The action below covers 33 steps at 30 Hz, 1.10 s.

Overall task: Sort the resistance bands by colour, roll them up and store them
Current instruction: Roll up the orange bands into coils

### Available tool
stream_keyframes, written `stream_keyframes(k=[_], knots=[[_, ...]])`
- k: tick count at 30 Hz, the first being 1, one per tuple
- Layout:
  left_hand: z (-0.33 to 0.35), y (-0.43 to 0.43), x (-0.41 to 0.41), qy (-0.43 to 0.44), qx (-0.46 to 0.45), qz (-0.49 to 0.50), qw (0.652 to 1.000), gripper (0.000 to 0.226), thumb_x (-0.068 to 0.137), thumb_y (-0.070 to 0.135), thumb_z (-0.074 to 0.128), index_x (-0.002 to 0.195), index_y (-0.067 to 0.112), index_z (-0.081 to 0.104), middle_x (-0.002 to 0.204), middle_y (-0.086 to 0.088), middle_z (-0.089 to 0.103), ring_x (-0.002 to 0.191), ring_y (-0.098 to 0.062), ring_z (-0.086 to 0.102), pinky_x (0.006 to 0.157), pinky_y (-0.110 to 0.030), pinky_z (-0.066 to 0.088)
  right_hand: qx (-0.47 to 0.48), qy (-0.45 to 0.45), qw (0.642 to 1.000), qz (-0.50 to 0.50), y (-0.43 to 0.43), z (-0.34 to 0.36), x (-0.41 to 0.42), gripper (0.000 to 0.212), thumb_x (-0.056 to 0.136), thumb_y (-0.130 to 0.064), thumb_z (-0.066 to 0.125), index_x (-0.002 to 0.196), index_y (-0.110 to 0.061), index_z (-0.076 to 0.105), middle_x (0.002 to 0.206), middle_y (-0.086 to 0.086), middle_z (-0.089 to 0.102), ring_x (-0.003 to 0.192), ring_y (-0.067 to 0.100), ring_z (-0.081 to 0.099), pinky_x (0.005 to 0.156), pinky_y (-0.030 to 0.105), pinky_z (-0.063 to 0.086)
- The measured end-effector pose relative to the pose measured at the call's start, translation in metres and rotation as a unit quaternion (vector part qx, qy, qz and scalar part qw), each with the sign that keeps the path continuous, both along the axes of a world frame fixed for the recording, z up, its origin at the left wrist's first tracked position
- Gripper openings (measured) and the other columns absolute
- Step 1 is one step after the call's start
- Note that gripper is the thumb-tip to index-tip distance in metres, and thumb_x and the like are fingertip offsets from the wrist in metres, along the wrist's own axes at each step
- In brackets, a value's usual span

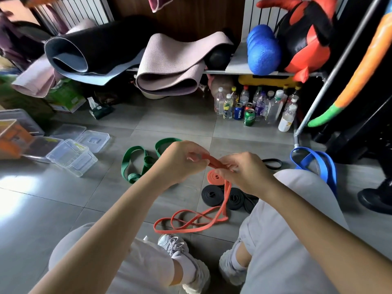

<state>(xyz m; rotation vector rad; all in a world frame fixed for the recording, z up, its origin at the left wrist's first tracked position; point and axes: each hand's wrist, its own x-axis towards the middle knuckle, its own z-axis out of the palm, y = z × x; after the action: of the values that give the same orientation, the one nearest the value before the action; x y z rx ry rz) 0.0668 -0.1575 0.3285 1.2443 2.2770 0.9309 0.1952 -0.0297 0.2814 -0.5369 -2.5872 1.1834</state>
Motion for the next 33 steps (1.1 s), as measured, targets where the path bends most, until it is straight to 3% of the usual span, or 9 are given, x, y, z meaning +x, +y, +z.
stream_keyframes(k=[4,9,13,17,23,26,28,31,33], knots=[[0.003,0.01,0.01,0.268,-0.121,-0.129,0.947,0.041,0.081,0.034,0.067,0.12,0.022,0.059,0.113,0.003,0.054,0.102,-0.014,0.052,0.088,-0.025,0.045,0.144,-0.066,0.985,0.066,-0.006,0.003,-0.006,0.019,0.086,-0.028,0.06,0.068,-0.03,0.054,0.056,-0.009,0.044,0.058,0.016,0.044,0.058,0.03,0.031],[0.005,0.017,0.012,0.29,-0.182,-0.106,0.933,0.016,0.087,0.027,0.056,0.097,0.021,0.067,0.083,0.002,0.058,0.077,-0.019,0.054,0.065,-0.023,0.044,0.117,-0.025,0.992,0.035,-0.004,0.002,-0.004,0.012,0.084,-0.024,0.062,0.082,-0.018,0.072,0.07,0.005,0.063,0.067,0.024,0.054,0.062,0.037,0.042],[0.002,0.005,0.009,0.13,-0.093,-0.072,0.984,0.012,0.08,0.028,0.069,0.088,0.02,0.072,0.074,0.004,0.065,0.06,-0.012,0.052,0.048,-0.013,0.035,-0.084,0.031,0.996,-0.002,-0.001,0.002,0.007,0.025,0.078,-0.013,0.069,0.081,-0.038,0.068,0.08,-0.007,0.072,0.077,0.008,0.066,0.074,0.024,0.052],[-0.007,-0.005,0.007,-0.099,0.039,0.011,0.994,0.006,0.077,0.012,0.074,0.083,0.014,0.073,0.069,-0.001,0.071,0.053,-0.007,0.056,0.05,-0.017,0.043,-0.187,0.08,0.979,-0.013,-0.002,-0.009,0.013,0.026,0.079,-0.005,0.071,0.086,-0.03,0.069,0.087,-0.001,0.073,0.084,0.014,0.07,0.084,0.036,0.055],[-0.025,-0.012,0.021,-0.474,0.215,0.09,0.849,0.011,0.072,0.004,0.065,0.081,0.006,0.07,0.076,-0.008,0.072,0.07,-0.013,0.068,0.066,-0.019,0.055,-0.316,0.175,0.931,-0.055,-0.022,-0.012,0.006,0.019,0.065,-0.022,0.073,0.083,-0.03,0.074,0.08,0.004,0.074,0.082,0.033,0.069,0.082,0.055,0.053],[-0.033,-0.013,0.028,-0.54,0.245,0.089,0.8,0.017,0.071,0.006,0.063,0.086,0.004,0.07,0.076,-0.008,0.071,0.068,-0.011,0.068,0.065,-0.019,0.056,-0.287,0.194,0.936,-0.055,-0.027,-0.014,0.003,0.017,0.064,-0.034,0.077,0.081,-0.036,0.075,0.081,0.008,0.074,0.081,0.038,0.069,0.078,0.057,0.054],[-0.035,-0.015,0.025,-0.481,0.219,0.085,0.844,0.019,0.074,0.004,0.065,0.093,0.007,0.067,0.078,-0.005,0.07,0.068,-0.011,0.067,0.065,-0.02,0.055,-0.261,0.178,0.947,-0.053,-0.025,-0.017,0.004,0.015,0.068,-0.031,0.079,0.081,-0.035,0.074,0.08,0.009,0.073,0.08,0.038,0.069,0.074,0.056,0.055],[-0.028,-0.017,0.013,-0.156,0.119,0.036,0.98,0.03,0.076,0.008,0.074,0.101,0.023,0.067,0.081,0.01,0.063,0.066,-0.01,0.06,0.065,-0.023,0.053,-0.121,0.105,0.987,-0.024,-0.015,-0.019,0.006,0.018,0.074,-0.023,0.078,0.089,-0.031,0.074,0.076,0.002,0.066,0.077,0.028,0.065,0.072,0.05,0.053],[-0.016,-0.015,0.008,0.026,0.029,-0.03,0.999,0.029,0.076,0.02,0.076,0.103,0.026,0.069,0.081,0.018,0.061,0.074,-0.009,0.06,0.07,-0.021,0.048,-0.036,0.065,0.997,0.003,-0.012,-0.016,0.006,0.016,0.078,-0.02,0.075,0.093,-0.026,0.075,0.073,-0.001,0.062,0.073,0.018,0.06,0.069,0.041,0.05]])
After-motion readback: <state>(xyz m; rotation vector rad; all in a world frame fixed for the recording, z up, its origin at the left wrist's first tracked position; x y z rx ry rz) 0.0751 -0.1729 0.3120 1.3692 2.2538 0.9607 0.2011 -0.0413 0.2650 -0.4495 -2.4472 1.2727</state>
